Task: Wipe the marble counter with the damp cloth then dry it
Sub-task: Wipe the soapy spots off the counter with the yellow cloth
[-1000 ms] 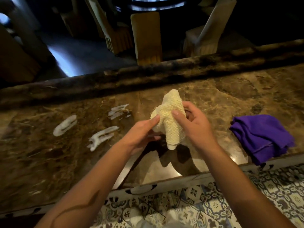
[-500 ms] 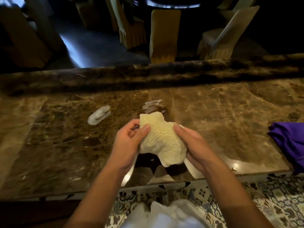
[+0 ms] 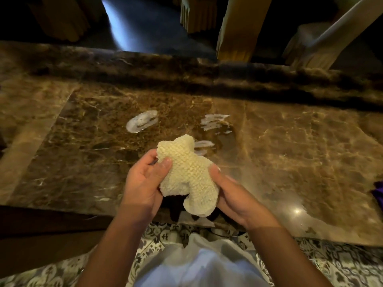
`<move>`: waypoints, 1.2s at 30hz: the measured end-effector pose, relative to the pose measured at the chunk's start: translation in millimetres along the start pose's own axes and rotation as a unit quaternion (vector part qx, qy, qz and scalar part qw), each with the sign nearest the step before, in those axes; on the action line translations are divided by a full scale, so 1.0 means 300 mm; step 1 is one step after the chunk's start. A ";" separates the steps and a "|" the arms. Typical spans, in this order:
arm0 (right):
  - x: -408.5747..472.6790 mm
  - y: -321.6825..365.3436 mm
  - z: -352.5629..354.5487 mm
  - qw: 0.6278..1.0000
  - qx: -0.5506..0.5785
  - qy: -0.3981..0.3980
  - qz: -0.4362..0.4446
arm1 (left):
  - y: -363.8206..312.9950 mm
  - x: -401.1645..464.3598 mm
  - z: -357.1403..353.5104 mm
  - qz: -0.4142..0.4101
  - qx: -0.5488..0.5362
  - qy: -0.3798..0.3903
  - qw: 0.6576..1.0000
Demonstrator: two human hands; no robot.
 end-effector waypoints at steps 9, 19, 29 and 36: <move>-0.020 0.136 0.089 0.965 -0.171 -0.136 0.147 | 0.031 0.017 0.053 0.011 0.125 -0.079 0.989; -0.002 0.290 0.159 0.960 -0.153 -0.174 0.160 | 0.057 0.128 0.104 -0.017 0.333 -0.057 0.941; 0.059 0.456 0.352 0.595 -0.725 -0.329 0.108 | -0.037 0.242 0.503 -0.044 0.774 -0.083 0.626; 0.014 0.273 0.390 0.657 -0.628 -0.386 0.157 | 0.000 0.240 0.609 -0.042 0.781 -0.103 0.614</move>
Point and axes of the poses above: each hand's wrist, its own x-axis towards the middle knuckle, its own z-axis out of the back of the hand, y = z × x, the point moved 5 cm from there along x, towards the middle knuckle, and after that the axes turned 8 degrees about -z, right-handed, at the moved point
